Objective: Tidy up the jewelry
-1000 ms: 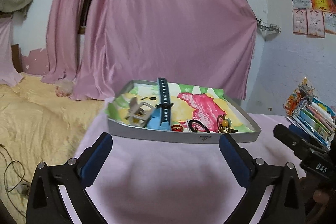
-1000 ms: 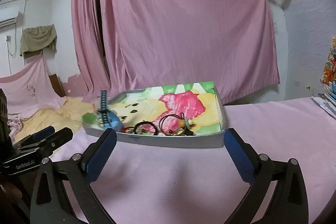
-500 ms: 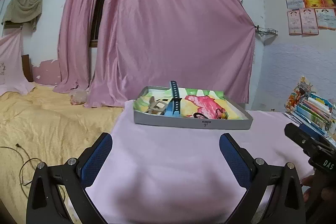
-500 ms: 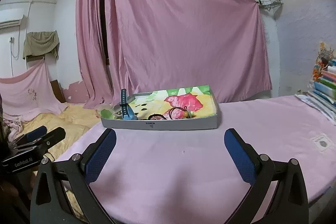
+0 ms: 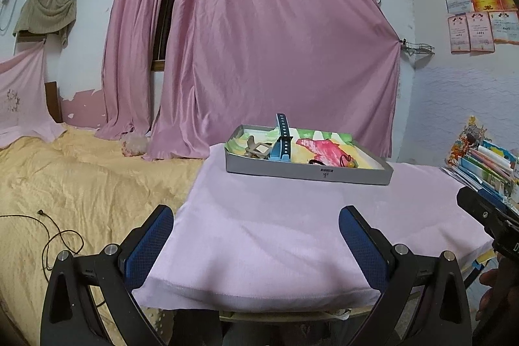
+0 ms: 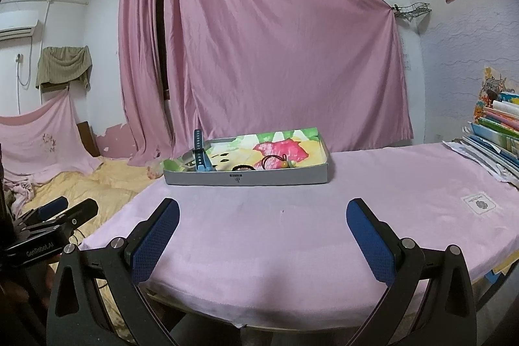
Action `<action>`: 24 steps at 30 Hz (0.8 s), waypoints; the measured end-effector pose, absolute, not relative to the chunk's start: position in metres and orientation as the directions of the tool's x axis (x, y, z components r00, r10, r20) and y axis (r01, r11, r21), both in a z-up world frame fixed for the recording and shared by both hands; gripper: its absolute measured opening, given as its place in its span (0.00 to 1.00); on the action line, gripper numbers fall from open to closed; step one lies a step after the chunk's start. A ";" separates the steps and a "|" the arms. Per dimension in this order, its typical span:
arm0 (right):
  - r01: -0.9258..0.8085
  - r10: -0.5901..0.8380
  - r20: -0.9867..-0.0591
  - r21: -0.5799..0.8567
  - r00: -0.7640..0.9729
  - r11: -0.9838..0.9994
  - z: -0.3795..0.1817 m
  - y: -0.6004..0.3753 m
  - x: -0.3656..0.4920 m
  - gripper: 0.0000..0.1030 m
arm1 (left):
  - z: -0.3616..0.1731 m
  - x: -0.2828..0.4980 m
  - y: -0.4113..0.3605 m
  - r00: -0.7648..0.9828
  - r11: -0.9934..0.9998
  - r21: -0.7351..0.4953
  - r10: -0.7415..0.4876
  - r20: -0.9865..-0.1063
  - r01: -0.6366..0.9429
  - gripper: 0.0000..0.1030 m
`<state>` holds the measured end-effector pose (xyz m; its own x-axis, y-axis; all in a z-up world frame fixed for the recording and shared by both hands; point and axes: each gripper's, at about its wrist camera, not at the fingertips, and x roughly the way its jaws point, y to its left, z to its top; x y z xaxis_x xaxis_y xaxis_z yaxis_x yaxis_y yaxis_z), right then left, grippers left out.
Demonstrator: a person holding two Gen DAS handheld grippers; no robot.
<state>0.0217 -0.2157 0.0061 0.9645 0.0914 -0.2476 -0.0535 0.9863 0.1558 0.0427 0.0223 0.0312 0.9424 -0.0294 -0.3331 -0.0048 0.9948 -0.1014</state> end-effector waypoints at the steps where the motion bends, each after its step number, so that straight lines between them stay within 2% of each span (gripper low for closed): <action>1: -0.054 0.093 -0.246 0.160 0.965 0.986 0.006 -0.217 0.021 0.98 | 0.031 0.043 0.022 0.943 0.995 -0.100 -0.030 -0.331 -0.004 0.99; 24: -0.054 0.095 -0.258 0.162 0.962 0.985 0.006 -0.215 0.027 0.98 | 0.029 0.043 0.022 0.943 0.995 -0.096 -0.023 -0.333 -0.010 0.99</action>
<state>0.0271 -0.2152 0.0055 0.9615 0.0953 -0.2576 -0.0544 0.9854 0.1615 0.0429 0.0224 0.0288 0.9425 -0.0230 -0.3334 -0.0096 0.9954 -0.0956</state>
